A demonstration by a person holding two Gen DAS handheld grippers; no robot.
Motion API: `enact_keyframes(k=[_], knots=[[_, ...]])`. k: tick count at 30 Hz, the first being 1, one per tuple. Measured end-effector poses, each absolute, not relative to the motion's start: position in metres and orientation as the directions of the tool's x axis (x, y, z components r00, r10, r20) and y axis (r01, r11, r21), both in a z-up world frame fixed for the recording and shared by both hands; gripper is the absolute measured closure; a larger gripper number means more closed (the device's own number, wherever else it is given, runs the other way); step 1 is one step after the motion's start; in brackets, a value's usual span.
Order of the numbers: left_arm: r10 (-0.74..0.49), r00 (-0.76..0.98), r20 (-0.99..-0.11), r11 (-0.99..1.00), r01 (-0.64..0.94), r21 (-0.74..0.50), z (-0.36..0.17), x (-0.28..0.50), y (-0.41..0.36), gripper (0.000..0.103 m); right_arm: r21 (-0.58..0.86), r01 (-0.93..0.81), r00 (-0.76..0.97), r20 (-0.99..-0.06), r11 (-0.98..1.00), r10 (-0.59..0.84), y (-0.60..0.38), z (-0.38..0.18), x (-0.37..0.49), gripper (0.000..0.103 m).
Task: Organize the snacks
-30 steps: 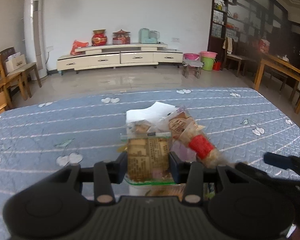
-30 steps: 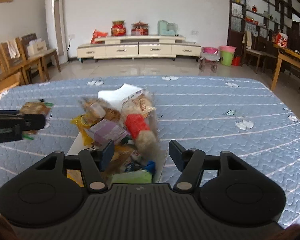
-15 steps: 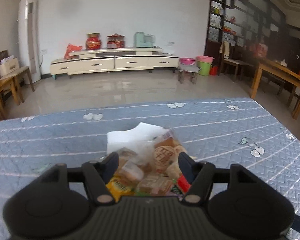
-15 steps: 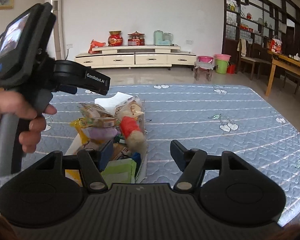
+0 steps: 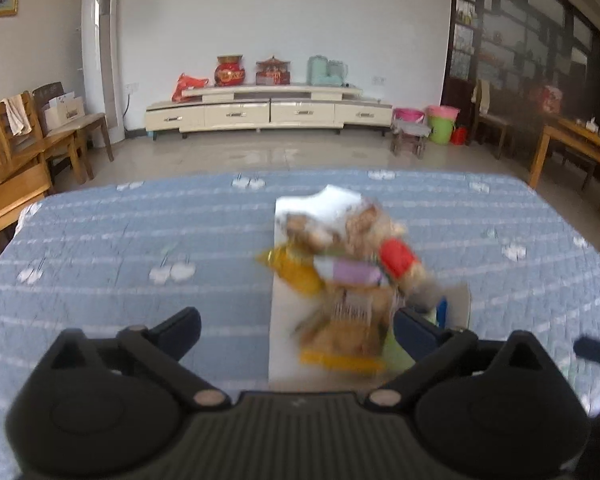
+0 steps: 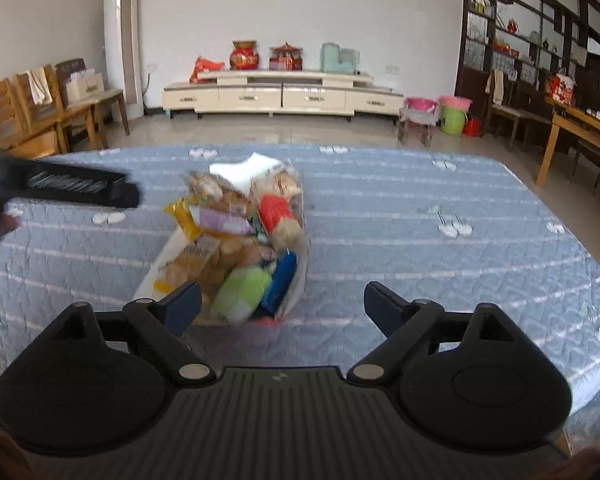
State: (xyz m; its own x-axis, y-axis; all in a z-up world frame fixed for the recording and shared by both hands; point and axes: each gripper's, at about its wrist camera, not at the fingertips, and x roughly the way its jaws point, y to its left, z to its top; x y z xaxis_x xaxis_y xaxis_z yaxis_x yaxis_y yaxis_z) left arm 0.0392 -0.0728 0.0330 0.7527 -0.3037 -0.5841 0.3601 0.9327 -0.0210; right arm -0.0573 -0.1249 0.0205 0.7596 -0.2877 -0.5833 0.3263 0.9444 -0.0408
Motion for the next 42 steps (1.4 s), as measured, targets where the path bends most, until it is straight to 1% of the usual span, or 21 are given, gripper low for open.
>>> enact_keyframes(k=[5,10,42], knots=[[-0.291,0.738,-0.609,0.935,0.354,-0.017,0.022,0.017,-0.068,0.001,-0.039,0.326,0.738,-0.614,0.945,-0.28,-0.122,0.013,-0.062,0.0],[-0.295,0.739,-0.606,0.931,0.365,-0.008,0.021,0.005,-0.068,0.001,-0.062,0.318,0.73,-0.62,0.946,-0.286,-0.114,0.012,-0.065,0.0],[-0.258,0.749,-0.611,0.943,0.333,0.01,0.016,0.006,-0.059,0.001,-0.089,0.315,0.718,-0.628,0.945,-0.299,-0.111,0.016,-0.076,0.0]])
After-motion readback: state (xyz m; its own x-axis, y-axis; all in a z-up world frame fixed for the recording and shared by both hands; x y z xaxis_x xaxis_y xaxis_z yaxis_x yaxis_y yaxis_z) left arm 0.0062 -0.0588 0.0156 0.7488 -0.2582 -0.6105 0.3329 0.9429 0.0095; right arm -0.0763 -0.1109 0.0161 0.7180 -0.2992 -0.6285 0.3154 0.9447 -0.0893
